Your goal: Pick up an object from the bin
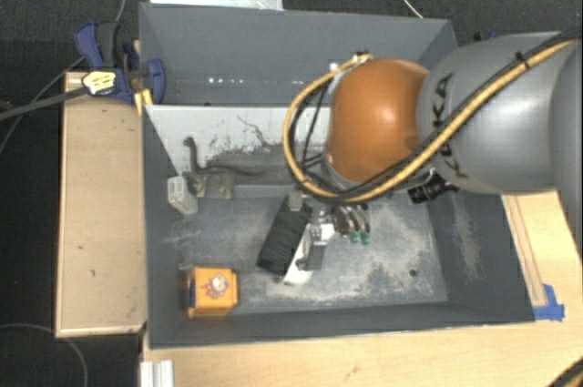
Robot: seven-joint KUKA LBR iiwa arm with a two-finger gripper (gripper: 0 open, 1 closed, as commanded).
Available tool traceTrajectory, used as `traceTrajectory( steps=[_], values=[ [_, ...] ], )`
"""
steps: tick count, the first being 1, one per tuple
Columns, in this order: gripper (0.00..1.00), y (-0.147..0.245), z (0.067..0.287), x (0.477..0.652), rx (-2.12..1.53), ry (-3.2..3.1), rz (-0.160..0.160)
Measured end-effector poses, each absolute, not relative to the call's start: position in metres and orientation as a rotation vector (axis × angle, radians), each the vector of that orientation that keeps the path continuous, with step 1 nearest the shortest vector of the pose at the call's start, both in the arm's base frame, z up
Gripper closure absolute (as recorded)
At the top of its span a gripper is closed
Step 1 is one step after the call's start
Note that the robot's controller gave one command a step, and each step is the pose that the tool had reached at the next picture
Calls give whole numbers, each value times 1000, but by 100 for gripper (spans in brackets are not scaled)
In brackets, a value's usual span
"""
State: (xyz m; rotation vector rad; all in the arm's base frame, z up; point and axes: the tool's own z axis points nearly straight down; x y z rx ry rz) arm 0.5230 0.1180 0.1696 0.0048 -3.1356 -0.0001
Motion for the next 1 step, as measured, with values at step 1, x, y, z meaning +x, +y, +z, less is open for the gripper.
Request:
traceTrajectory(
  steps=[1],
  values=[
    [0, 117, 174, 525, -3, -3144, -2]
  ],
)
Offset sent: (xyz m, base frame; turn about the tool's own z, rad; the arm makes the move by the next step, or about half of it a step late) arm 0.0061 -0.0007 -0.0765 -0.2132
